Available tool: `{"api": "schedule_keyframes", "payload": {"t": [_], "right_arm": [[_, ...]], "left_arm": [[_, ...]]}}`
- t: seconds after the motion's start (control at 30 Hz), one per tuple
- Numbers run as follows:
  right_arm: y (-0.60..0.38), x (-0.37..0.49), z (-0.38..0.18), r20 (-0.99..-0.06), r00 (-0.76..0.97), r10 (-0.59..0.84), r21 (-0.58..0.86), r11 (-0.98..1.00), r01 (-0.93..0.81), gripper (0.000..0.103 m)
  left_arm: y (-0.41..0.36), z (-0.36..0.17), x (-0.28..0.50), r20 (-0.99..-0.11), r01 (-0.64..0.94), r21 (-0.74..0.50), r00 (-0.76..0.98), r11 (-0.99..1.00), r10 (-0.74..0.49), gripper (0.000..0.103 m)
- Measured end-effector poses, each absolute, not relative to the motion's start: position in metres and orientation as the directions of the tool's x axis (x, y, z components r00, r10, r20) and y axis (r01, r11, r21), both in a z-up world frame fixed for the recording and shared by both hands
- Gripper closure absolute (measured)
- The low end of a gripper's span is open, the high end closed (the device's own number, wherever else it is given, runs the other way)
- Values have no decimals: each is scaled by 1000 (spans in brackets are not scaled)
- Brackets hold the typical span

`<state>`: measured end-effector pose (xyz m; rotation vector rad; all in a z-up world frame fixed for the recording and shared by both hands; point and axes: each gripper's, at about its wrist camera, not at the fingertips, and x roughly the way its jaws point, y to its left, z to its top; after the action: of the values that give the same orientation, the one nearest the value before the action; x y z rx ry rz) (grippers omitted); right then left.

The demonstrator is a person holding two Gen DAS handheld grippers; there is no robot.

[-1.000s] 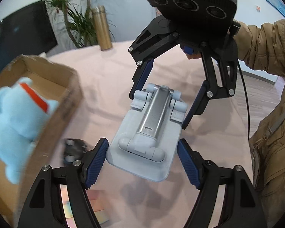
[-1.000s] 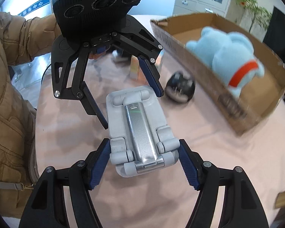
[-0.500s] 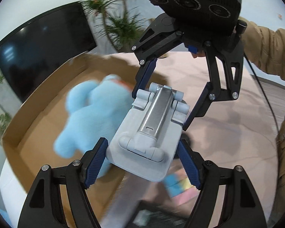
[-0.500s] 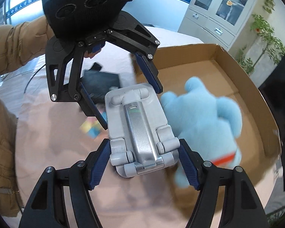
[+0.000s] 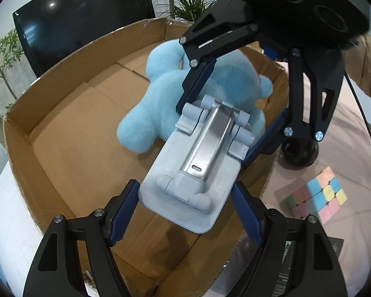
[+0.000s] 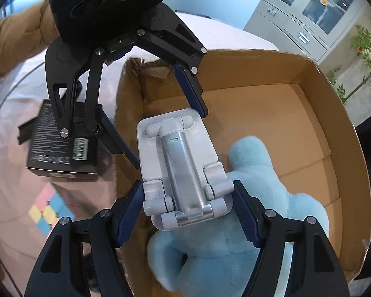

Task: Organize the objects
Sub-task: 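Carry the phone stand with the right tool into the box and release, then move the left tool to the curved black strap on the table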

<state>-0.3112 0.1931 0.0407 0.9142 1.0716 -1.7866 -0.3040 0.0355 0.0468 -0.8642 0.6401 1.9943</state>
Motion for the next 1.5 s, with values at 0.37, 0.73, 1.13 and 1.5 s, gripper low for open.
{"api": "schedule_keyframes", "payload": {"t": [0.37, 0.73, 1.13, 1.5], "right_arm": [[197, -293, 47, -864, -419, -279, -331, -313, 890, 33], [211, -173, 98, -749, -475, -463, -290, -415, 862, 33], [153, -69, 32, -761, -318, -566, -51, -436, 899, 32], [146, -62, 0, -768, -257, -586, 89, -496, 864, 32]], "left_arm": [[36, 37, -302, -764, -810, 170, -468, -561, 445, 24], [-15, 94, -195, -667, -772, 284, -585, -568, 461, 19], [-76, 34, -151, -793, -811, 164, -447, -562, 414, 19], [-83, -13, -195, -820, -844, -81, -245, -530, 517, 19]]}}
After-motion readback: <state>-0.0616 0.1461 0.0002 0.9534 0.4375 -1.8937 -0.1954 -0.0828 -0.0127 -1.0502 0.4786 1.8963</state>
